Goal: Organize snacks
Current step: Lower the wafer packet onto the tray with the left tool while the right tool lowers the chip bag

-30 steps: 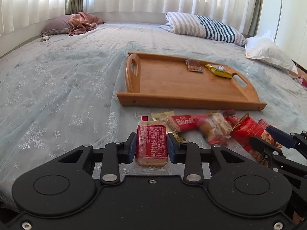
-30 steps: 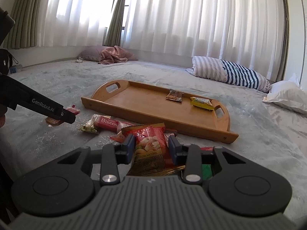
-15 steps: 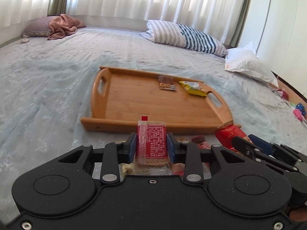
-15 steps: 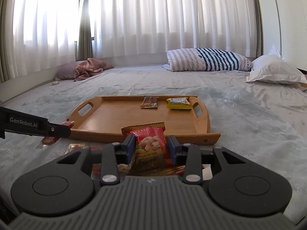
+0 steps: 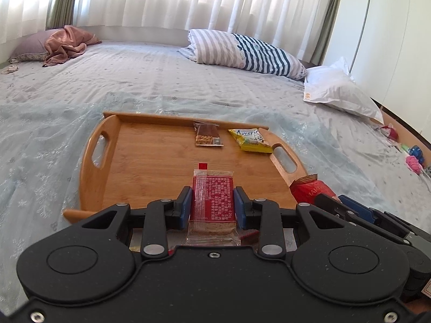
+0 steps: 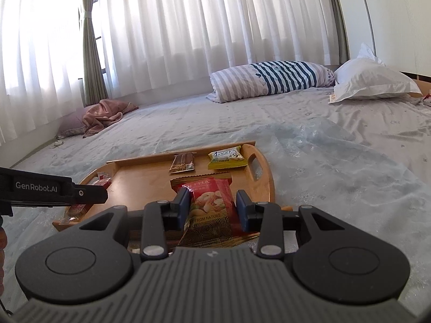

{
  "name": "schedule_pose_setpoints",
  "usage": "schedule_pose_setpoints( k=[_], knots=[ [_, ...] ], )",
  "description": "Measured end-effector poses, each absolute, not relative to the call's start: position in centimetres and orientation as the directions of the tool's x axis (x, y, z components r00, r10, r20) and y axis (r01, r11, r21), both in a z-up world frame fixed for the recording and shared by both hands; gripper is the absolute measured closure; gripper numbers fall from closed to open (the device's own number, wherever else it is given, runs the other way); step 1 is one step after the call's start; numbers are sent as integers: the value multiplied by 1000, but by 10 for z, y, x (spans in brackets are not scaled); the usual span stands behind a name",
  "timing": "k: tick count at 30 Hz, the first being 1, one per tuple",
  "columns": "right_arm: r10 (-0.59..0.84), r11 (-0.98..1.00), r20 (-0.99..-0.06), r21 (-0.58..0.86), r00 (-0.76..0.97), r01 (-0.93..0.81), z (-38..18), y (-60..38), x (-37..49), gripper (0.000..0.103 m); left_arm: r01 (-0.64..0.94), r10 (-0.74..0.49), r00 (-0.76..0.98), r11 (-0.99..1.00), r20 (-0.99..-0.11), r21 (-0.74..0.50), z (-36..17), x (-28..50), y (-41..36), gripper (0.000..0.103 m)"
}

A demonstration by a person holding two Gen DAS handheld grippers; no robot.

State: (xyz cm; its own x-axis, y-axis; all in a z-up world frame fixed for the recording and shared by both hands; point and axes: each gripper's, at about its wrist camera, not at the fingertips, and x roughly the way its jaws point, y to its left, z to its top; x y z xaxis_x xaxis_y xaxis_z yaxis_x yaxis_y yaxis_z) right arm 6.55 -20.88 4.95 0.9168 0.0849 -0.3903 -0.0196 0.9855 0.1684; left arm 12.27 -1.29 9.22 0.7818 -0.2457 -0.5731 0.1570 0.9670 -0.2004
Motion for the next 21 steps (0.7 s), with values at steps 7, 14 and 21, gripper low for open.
schedule_pose_setpoints(
  k=[7,14,21],
  knots=[
    [82,985,-392,173,916,-14,49,-217,88,61,153,-239,765,969,-598,-192,88,159,-27,72],
    [81,970,-409,243,909,23,48,-230,117,61,152,-248,745,967,-619,-204,85,196,-38,72],
    [91,936,-433,344,897,70,41,-246,154,61,149,-251,724,966,-643,-210,78,232,-48,72]
  ],
)
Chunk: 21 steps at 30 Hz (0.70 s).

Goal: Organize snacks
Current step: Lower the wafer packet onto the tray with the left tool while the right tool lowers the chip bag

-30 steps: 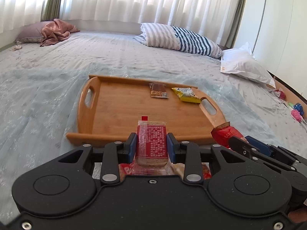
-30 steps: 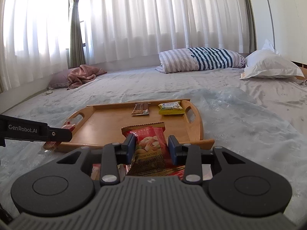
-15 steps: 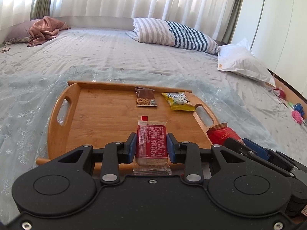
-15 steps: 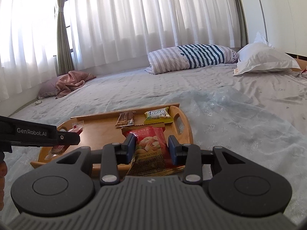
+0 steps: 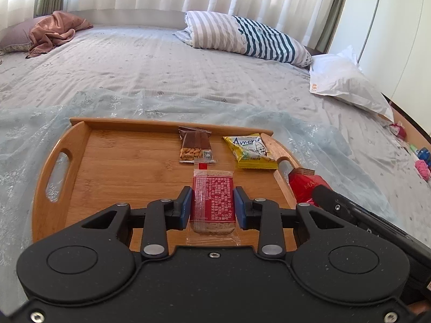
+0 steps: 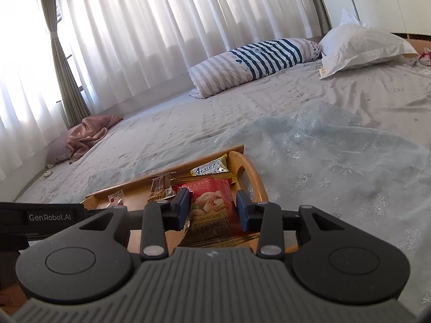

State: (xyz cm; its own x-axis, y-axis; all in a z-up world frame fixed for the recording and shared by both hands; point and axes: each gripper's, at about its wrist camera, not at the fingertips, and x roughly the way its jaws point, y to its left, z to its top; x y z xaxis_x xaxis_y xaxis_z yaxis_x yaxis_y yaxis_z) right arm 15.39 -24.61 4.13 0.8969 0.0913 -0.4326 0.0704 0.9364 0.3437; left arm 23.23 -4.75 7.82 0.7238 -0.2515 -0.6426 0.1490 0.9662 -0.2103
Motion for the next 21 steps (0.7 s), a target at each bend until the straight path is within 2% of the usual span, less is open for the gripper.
schedule_pose_setpoints(
  k=[9,21],
  knots=[
    [115,897,-502,423,857,127,29,-261,202,61,142,-245,692,968,-679,-206,61,270,-66,72],
    [104,908,-532,396,840,138,14,-252,230,61,133,-224,669,974,-708,-183,39,304,-77,72]
  ],
)
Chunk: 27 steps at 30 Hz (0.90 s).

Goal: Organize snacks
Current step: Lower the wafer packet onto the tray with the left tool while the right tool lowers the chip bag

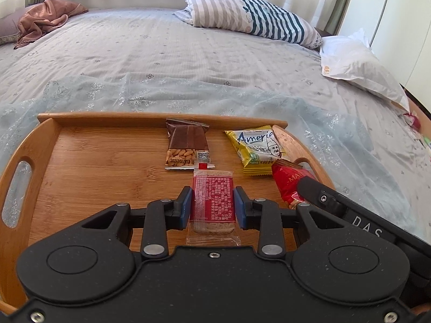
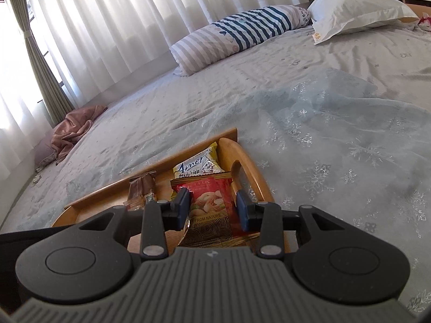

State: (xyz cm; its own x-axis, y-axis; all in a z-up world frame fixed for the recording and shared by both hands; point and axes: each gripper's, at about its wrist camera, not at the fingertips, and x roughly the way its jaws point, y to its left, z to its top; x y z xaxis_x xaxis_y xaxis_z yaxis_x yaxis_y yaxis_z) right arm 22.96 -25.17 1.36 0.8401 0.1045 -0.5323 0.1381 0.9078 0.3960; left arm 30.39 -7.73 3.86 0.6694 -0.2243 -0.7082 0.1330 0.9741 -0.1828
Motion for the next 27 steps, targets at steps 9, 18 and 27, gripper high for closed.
schedule_pose_setpoints(
  k=[9,18,27],
  knots=[
    [95,931,-522,348,848,110,7,-241,234,61,133,-236,661,971,-712,-199,25,314,-75,72],
    [92,927,-513,358,853,115,4,-238,236,60,137,-235,665,972,-709,-193,19,318,-74,72],
    [103,931,-521,351,848,102,5,-238,239,52,138,-233,668,972,-707,-190,19,320,-73,71]
  ],
)
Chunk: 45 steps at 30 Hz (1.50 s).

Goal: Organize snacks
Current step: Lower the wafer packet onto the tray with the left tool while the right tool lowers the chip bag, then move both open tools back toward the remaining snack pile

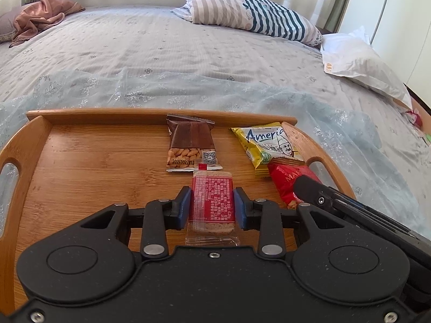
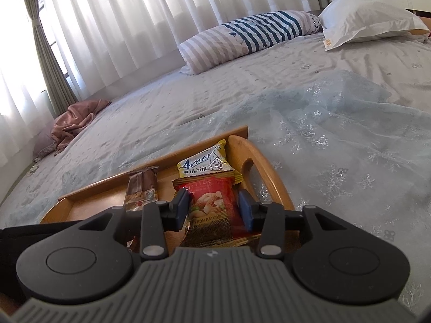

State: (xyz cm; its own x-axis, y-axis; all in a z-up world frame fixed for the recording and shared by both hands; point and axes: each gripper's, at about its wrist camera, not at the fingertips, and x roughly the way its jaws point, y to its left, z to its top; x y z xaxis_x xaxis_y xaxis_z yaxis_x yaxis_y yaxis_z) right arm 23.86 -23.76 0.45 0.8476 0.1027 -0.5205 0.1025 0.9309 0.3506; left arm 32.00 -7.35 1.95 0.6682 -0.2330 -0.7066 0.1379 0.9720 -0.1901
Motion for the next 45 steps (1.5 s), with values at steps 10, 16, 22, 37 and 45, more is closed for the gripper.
schedule_pose_setpoints(
  k=[10,16,22,37,45],
  knots=[
    [126,932,-499,356,858,71,16,-241,228,37,119,-209,685,977,-698,-176,33,308,-63,38],
    [139,946,-480,322,866,27,27,-240,209,31,130,-211,703,977,-679,-169,46,283,-53,24],
    [144,964,-453,266,880,-21,36,-235,180,22,140,-205,722,979,-661,-150,55,248,-44,19],
    [189,968,-410,230,892,-99,40,-228,111,8,148,-194,755,981,-627,-126,63,170,-28,8],
    [199,969,-399,218,895,-118,31,-224,88,3,141,-166,770,986,-617,-89,60,141,-26,6]
  ],
)
